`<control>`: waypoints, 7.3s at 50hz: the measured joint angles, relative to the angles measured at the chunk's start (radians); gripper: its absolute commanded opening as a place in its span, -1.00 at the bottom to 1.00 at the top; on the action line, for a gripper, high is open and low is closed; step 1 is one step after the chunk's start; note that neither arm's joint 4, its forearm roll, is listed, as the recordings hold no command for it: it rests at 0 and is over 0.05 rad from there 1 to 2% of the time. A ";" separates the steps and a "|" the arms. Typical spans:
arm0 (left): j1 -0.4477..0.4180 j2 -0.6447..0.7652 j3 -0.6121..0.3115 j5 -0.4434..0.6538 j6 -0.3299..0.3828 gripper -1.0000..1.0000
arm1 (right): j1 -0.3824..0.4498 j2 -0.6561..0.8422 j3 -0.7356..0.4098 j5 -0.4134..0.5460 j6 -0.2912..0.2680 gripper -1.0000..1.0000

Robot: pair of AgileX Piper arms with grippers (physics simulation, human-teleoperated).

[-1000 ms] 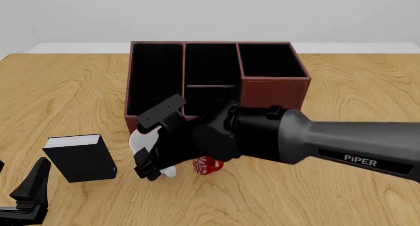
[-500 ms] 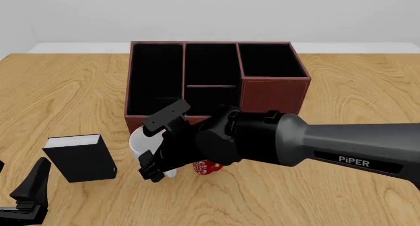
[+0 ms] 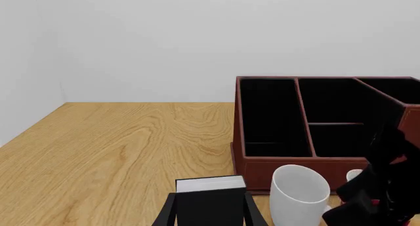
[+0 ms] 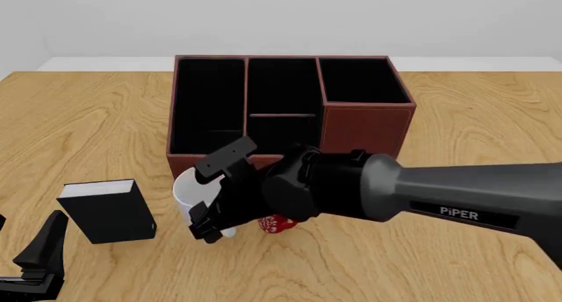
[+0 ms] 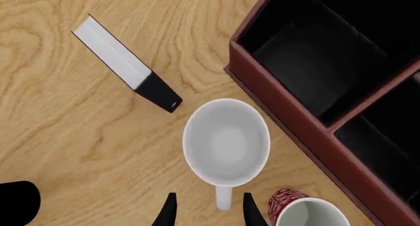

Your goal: Pick up the white mug and place it to the right of the caddy.

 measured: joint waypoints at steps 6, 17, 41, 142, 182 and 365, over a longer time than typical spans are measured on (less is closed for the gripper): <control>0.000 0.000 0.000 0.000 0.000 1.00 | 0.000 0.005 0.005 -0.007 0.005 1.00; 0.000 0.000 0.000 0.000 0.000 1.00 | 0.002 0.014 0.014 -0.020 0.017 1.00; 0.000 0.000 0.000 0.000 0.000 1.00 | 0.003 0.041 0.018 -0.039 0.031 1.00; 0.000 0.000 0.000 0.000 0.000 1.00 | 0.005 0.070 -0.003 -0.019 -0.078 -1.00; 0.000 0.000 0.000 0.000 0.000 1.00 | -0.034 -0.124 0.023 -0.002 -0.186 -1.00; 0.000 0.000 0.000 0.000 0.000 1.00 | -0.885 -1.113 0.361 0.216 -0.162 -1.00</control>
